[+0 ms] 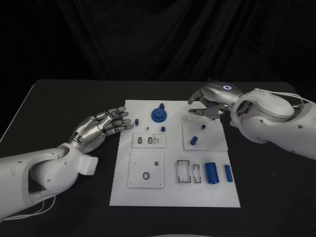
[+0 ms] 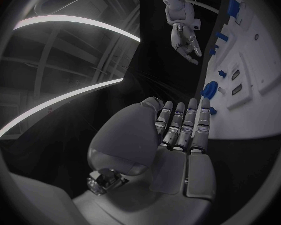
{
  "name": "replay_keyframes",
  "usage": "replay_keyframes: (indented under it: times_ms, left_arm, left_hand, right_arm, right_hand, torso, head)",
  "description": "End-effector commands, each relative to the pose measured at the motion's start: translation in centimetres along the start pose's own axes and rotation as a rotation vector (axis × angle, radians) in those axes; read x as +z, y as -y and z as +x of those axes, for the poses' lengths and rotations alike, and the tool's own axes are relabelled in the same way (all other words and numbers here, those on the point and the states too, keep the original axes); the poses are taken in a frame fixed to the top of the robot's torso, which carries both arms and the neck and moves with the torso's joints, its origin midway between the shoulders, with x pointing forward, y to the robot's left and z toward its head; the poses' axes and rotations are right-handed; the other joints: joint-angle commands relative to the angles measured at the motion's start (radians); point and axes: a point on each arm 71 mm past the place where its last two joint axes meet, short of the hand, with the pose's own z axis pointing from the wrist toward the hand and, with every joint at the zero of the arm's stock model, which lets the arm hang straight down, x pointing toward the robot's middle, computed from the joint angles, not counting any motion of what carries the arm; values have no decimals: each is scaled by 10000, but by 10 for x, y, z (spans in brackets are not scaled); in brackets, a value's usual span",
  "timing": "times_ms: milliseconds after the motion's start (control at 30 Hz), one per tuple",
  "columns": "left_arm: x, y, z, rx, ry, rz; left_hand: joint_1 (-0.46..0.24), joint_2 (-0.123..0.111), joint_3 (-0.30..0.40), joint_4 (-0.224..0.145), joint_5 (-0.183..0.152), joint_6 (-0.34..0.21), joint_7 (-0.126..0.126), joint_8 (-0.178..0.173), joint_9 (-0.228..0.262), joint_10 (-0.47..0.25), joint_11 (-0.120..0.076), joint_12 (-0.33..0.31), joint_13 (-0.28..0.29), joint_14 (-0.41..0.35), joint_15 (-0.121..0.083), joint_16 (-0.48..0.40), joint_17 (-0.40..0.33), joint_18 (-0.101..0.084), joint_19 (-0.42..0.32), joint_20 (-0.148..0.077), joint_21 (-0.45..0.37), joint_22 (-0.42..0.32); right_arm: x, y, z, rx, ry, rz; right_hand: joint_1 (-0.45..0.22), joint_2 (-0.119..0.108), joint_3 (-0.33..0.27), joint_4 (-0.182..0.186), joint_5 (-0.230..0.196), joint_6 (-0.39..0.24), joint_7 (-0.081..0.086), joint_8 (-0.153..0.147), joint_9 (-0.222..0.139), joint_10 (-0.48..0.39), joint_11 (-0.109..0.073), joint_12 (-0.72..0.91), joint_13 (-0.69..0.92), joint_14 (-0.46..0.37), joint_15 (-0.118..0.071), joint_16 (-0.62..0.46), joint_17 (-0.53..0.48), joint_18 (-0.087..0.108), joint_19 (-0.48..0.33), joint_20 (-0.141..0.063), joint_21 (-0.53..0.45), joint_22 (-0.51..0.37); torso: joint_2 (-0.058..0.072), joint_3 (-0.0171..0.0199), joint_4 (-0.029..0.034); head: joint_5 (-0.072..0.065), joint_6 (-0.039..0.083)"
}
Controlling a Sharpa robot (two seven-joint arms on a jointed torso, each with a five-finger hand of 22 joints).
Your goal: Assemble the parts on the task board
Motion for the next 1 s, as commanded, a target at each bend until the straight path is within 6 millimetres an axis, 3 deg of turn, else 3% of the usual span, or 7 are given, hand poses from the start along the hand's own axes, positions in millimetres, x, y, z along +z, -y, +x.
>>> replay_keyframes:
  times_ms: [33,200,333,467,700,867,1000]
  left_arm:
    - [-3,17,2,190,143,1971]
    - [-6,26,9,256,166,2173]
    - [-4,32,13,271,82,2300]
    - [-1,36,14,311,38,2403]
    - [1,37,16,341,-72,2427]
    - [2,37,15,483,-120,2427]
    - [1,37,13,633,-70,2456]
  left_hand:
    - [29,-48,66,13,-14,37,19,-3,10,-35,66,-18,-8,-32,55,54,-8,-111,-77,-13,-7,-17]
    - [-46,-155,102,-13,75,154,-64,29,26,-135,-56,-68,-19,-188,-14,-4,-24,-83,-76,-45,6,-21]
    - [-66,-165,118,-15,90,176,-90,36,29,-161,-92,-80,-20,-239,-39,-25,-27,-68,-80,-55,6,-23]
    - [-68,-164,119,-15,91,177,-90,36,30,-161,-92,-80,-20,-242,-38,-27,-27,-68,-80,-54,6,-24]
    - [-103,-175,179,-38,117,167,-74,33,29,-182,-44,-89,-16,-434,-79,-116,-36,-44,-177,-66,-41,-52]
    - [-144,-193,247,-71,120,140,-50,24,27,-219,34,-99,-14,-652,-91,-204,-32,-56,-444,-82,-183,-124]
    - [-228,-228,318,-118,111,78,-57,10,22,-311,55,-114,-16,-1176,-313,-440,-38,2,-989,-242,-465,-256]
  right_arm:
    - [-12,2,-10,43,710,-255]
    - [-46,28,-14,69,370,530]
    - [-66,47,-14,398,119,1306]
    - [-81,64,-10,640,-73,1990]
    - [-94,85,2,792,-80,2652]
    - [-97,94,12,799,-129,2862]
    - [-94,97,20,790,-251,2878]
  right_hand:
    - [51,16,-22,58,4,-44,-40,-49,-11,95,-13,60,1119,391,-48,47,1384,-69,84,-11,61,2011]
    - [212,-27,-11,264,19,-47,-139,-163,-83,-1005,-114,-666,-6,-50,-140,-600,517,120,-378,-101,-765,1726]
    - [380,-120,-14,491,-27,-50,-176,-278,-207,-1894,-135,-1539,-1149,-340,-166,-1171,-105,254,-702,-137,-1481,1485]
    - [498,-187,-10,597,-22,-42,-177,-325,-267,-2346,-147,-2078,-1799,-486,-168,-1480,-403,315,-853,-135,-1874,1351]
    - [876,-347,51,592,65,-21,-180,-367,-340,-2652,-160,-2637,-2450,-583,-180,-1794,-669,369,-943,-149,-2262,1222]
    - [999,-425,66,614,79,-20,-181,-384,-369,-2844,-159,-2931,-2801,-649,-182,-1967,-828,403,-1004,-152,-2480,1148]
    - [1060,-466,68,642,41,-79,-182,-422,-399,-2906,-160,-3077,-2966,-676,-184,-2053,-896,415,-1020,-154,-2576,1116]
  torso:
    - [-18,-4,-45]
    - [-61,24,-54]
    - [-84,44,4]
    - [-135,107,-19]
    - [-246,301,-51]
    - [-278,418,-76]
    - [-310,523,-116]
  head:
    - [127,31]
    - [248,112]
    - [156,114]
    - [70,13]
    - [-189,-209]
    - [-198,-277]
    - [-163,-325]
